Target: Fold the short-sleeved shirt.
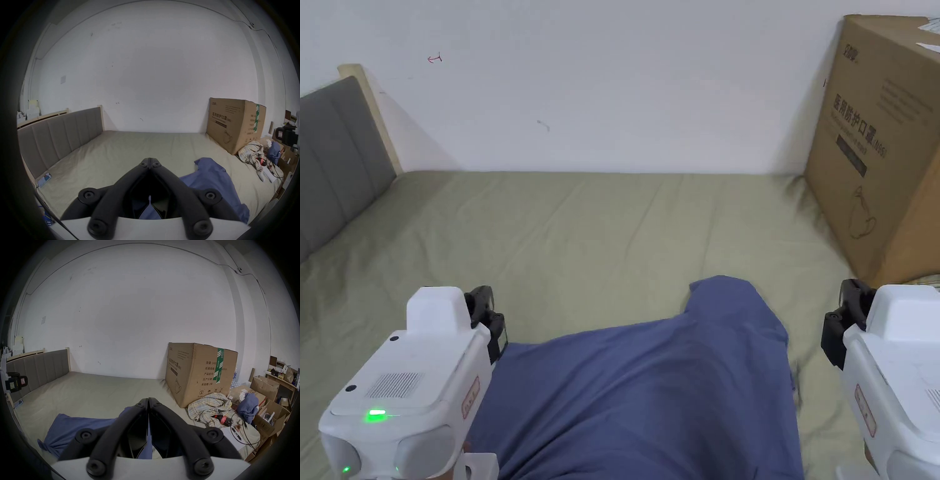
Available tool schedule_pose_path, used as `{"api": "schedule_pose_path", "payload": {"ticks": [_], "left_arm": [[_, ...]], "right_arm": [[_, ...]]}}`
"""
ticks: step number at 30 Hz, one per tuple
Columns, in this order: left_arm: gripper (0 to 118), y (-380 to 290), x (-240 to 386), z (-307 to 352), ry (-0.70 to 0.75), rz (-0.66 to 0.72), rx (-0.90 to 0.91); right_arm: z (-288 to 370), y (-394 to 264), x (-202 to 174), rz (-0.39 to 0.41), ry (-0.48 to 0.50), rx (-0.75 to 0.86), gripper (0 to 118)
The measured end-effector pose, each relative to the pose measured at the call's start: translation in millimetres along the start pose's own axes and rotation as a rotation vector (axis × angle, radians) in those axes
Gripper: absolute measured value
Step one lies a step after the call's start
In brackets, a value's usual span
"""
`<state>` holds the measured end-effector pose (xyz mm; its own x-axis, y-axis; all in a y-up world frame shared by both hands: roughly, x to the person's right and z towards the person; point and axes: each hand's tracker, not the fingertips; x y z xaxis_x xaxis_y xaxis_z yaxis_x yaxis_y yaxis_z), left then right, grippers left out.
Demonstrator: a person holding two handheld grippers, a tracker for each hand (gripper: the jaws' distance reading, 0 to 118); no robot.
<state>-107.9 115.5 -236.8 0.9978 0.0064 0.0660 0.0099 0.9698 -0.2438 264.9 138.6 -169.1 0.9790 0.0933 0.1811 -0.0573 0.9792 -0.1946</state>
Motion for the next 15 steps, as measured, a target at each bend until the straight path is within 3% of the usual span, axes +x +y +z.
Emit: {"api": "schedule_pose_path", "payload": {"ticks": [8, 15], "left_arm": [[0, -8, -6, -51, -0.041, -0.053, -0.129], [0, -23, -45, -155, -0.049, -0.033, -0.349]], "right_arm": [[-26, 0, -9, 0.020, 0.017, -0.024, 0], [-69, -2, -17, 0.029, 0.029, -0.056, 0]]}}
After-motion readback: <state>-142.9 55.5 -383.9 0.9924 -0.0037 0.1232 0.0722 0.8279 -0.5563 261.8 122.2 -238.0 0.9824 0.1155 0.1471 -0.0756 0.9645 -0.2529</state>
